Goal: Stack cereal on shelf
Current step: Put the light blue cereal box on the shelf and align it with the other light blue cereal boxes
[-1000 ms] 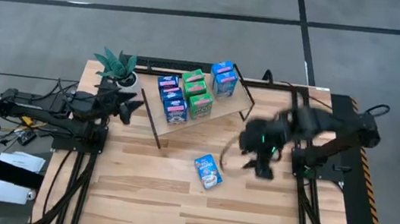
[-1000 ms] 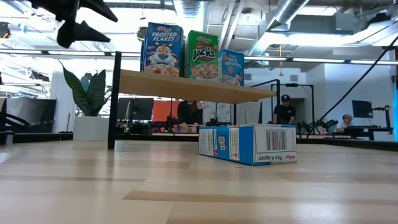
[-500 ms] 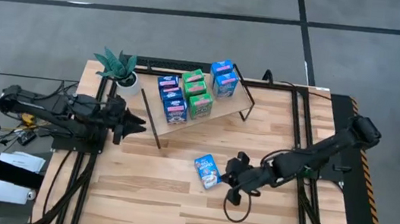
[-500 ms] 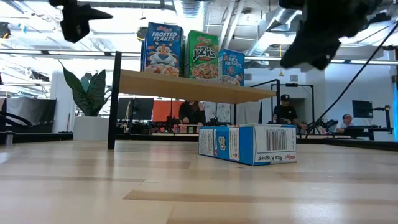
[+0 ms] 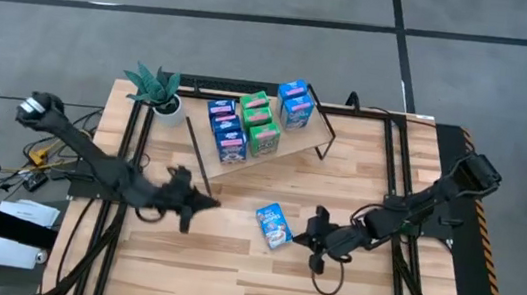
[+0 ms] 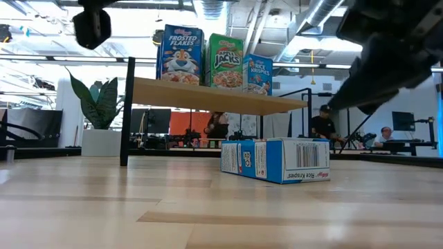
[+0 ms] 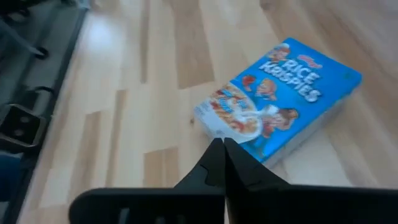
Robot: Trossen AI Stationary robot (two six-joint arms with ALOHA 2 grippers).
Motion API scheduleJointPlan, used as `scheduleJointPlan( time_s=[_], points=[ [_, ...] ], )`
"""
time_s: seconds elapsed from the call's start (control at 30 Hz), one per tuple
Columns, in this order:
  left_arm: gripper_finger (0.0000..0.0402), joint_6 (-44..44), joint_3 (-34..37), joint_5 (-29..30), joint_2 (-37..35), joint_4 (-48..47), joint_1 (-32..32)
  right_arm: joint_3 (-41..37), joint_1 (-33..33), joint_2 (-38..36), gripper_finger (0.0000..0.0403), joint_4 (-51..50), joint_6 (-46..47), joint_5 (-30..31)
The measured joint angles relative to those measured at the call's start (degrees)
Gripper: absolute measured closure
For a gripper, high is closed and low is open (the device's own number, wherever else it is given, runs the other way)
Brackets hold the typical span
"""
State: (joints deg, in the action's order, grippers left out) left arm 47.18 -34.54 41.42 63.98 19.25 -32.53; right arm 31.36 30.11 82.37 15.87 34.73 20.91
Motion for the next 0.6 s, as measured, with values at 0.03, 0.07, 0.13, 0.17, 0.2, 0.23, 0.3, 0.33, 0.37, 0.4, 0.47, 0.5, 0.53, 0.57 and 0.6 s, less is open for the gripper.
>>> scheduleJointPlan(
  time_s=[0.03, 0.07, 0.13, 0.17, 0.2, 0.23, 0.3, 0.33, 0.37, 0.4, 0.47, 0.5, 0.53, 0.57, 0.6],
  points=[
    [0.0400, 0.5, 0.0, 3.4, 2.4, 2.5, -1.5, -1.0, 0.0, 0.0, 0.0388, 1.4, 0.1, 0.0],
    [0.0401, 1.2, 0.0, 6.9, 4.8, 5.5, -2.9, -1.8, 0.0, 0.0, 0.0387, 2.2, 0.2, 0.1],
    [0.0401, 2.9, -0.5, 13.3, 9.4, 8.9, -5.2, -3.1, -0.1, 0.0, 0.0387, 4.1, 0.1, 0.3],
    [0.0401, 4.1, -1.2, 16.3, 11.6, 9.0, -6.2, -3.7, -0.2, 0.0, 0.0389, 5.3, -0.1, 0.4],
    [0.0401, 5.4, -2.1, 18.5, 13.8, 9.0, -7.1, -4.2, -0.1, 0.0, 0.0391, 6.3, -0.5, 0.4],
    [0.0401, 6.7, -3.0, 20.1, 15.8, 9.0, -7.7, -4.6, -0.1, 0.0, 0.0393, 7.6, -1.1, 0.4],
    [0.0401, 9.1, -5.0, 22.9, 19.7, 8.7, -8.6, -4.9, -0.1, 0.0, 0.0395, 8.3, -2.4, 0.4],
    [0.0401, 10.0, -6.1, 23.5, 21.6, 8.3, -8.8, -4.9, -0.2, 0.0, 0.0396, 8.4, -3.1, 0.4],
    [0.0401, 10.7, -7.1, 24.2, 23.4, 7.9, -8.9, -4.9, -0.4, 0.0, 0.0395, 8.5, -3.5, 0.4],
    [0.0401, 11.1, -8.1, 24.8, 25.1, 7.4, -8.9, -4.9, -0.6, 0.2, 0.0394, 8.6, -4.0, 0.4],
    [0.0401, 11.8, -9.9, 24.3, 28.2, 7.0, -8.4, -4.9, -0.9, 0.5, 0.0391, 9.4, -5.1, 0.4],
    [0.0401, 12.2, -10.5, 23.8, 29.8, 7.1, -8.0, -4.9, -1.2, 0.5, 0.0391, 9.8, -5.8, 0.4],
    [0.0401, 12.7, -11.2, 22.7, 31.5, 7.3, -7.4, -4.9, -1.5, 0.5, 0.0391, 10.0, -6.4, 0.4],
    [0.0401, 13.6, -11.7, 21.1, 32.9, 7.2, -6.8, -4.9, -2.1, 0.5, 0.0391, 10.0, -6.7, 0.3],
    [0.0401, 14.4, -12.2, 19.7, 34.1, 7.0, -6.2, -4.9, -2.6, 0.5, 0.0392, 9.9, -6.8, 0.3]
  ],
)
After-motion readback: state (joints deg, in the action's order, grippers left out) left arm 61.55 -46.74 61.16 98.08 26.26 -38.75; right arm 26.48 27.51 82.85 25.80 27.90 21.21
